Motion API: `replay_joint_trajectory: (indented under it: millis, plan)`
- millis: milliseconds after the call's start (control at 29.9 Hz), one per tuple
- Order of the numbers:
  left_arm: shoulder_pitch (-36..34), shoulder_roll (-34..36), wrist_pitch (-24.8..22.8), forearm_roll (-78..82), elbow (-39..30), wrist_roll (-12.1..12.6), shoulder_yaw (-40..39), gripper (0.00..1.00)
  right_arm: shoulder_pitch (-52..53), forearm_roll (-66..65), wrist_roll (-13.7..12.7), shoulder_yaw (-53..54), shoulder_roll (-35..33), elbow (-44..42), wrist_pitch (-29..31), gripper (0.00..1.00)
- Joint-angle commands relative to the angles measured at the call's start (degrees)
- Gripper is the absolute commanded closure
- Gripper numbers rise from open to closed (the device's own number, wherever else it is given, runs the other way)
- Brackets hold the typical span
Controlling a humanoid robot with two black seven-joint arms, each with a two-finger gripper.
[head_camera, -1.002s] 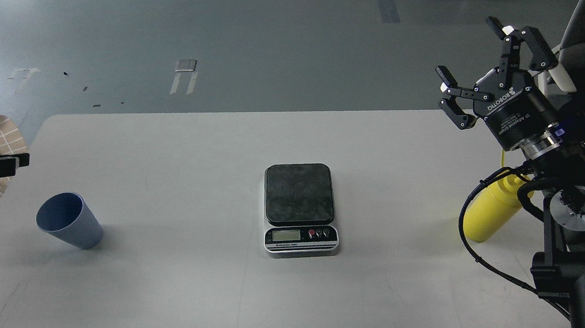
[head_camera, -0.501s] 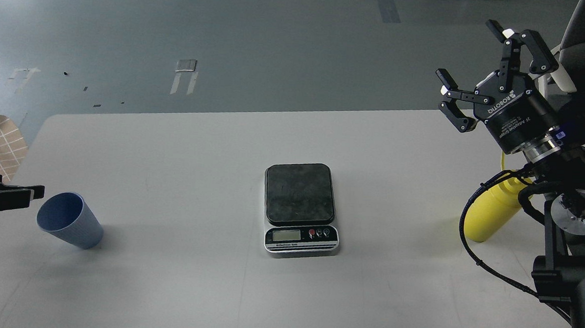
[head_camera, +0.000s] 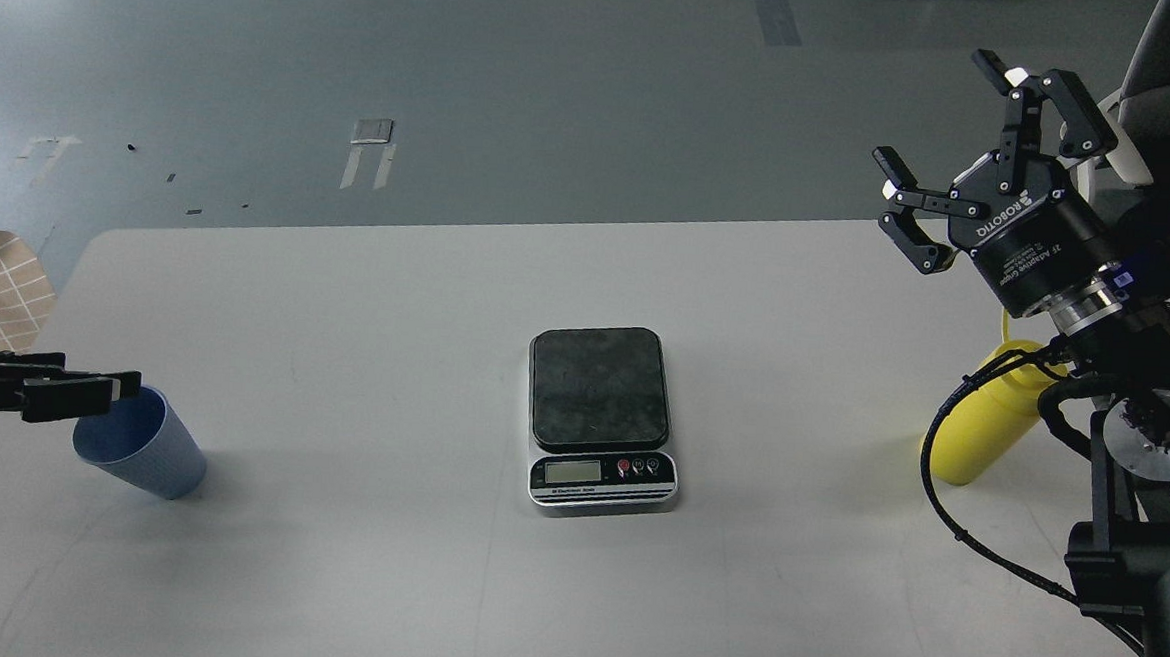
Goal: Pour seasoning into cup on scale with both arms
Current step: 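Close the left gripper around the blue cup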
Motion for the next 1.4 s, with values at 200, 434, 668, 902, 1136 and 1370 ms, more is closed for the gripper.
replay_joint_trajectory:
  millis: [200,434,668,902,1136,1370]
  plan:
    - [2.4,-0.6,0.1,0.0,1.1,0.0,0.0,0.02,-0.2,0.0,0.0,-0.1,0.0,0.1,0.0,0.0]
    - [4.7,-2.2,3.3,0.1,3.2,0.0,0.1,0.02,-0.1,0.0,0.0,-0.1,0.0,0.1,0.0,0.0]
    - [5.1,-2.5,4.1,0.2,4.4,0.0,0.1,0.03,-0.2,0.0,0.0,-0.1,0.0,0.1,0.0,0.0]
    - [5.2,-2.7,4.1,0.3,4.4,0.0,0.1,0.14,-0.4,-0.2,0.0,-0.1,0.0,0.0,0.0,0.0]
    - [5.2,-2.9,4.3,0.4,4.5,0.0,0.1,0.2,-0.9,-1.2,0.0,-0.1,0.0,-0.1,0.0,0.0]
    - [5.3,-2.9,7.2,0.7,4.5,0.0,0.2,0.3,-0.9,-1.2,0.1,-0.1,0.0,0.0,0.0,0.0]
